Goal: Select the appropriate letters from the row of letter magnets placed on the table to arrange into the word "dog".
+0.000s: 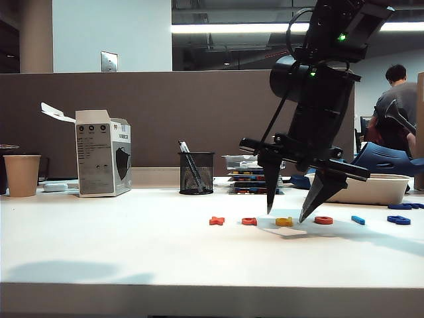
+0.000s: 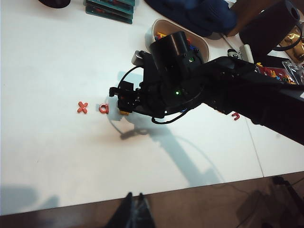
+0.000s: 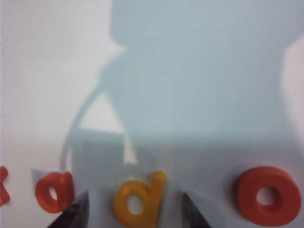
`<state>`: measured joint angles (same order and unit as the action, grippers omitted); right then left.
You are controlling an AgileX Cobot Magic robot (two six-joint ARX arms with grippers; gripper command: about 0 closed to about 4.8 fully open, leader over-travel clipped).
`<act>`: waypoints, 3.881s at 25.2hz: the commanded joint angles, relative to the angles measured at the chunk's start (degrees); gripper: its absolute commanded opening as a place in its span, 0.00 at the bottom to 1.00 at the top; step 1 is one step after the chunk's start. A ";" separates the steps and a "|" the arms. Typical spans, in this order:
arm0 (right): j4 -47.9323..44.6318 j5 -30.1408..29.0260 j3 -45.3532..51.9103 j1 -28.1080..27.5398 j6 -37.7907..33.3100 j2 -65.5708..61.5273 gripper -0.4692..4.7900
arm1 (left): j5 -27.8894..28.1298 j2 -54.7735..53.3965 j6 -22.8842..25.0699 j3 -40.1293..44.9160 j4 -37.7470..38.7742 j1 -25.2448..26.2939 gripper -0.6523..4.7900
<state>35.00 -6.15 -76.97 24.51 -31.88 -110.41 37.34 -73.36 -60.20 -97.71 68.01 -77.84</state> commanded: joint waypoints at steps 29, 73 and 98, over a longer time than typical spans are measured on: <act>6.67 4.96 -0.35 2.03 -1.14 -2.19 0.40 | 0.35 0.13 0.20 -0.17 -0.37 0.04 0.11; 5.09 4.68 -0.37 2.27 -1.11 -2.16 0.26 | 0.35 0.13 0.20 -0.17 -0.37 0.04 0.11; 11.58 4.83 -0.42 3.02 -1.60 6.56 0.26 | 0.35 0.13 0.20 -0.17 -0.37 0.04 0.11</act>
<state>46.78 -1.13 -77.38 27.27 -33.06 -104.20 37.36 -73.36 -60.20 -97.73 67.99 -77.80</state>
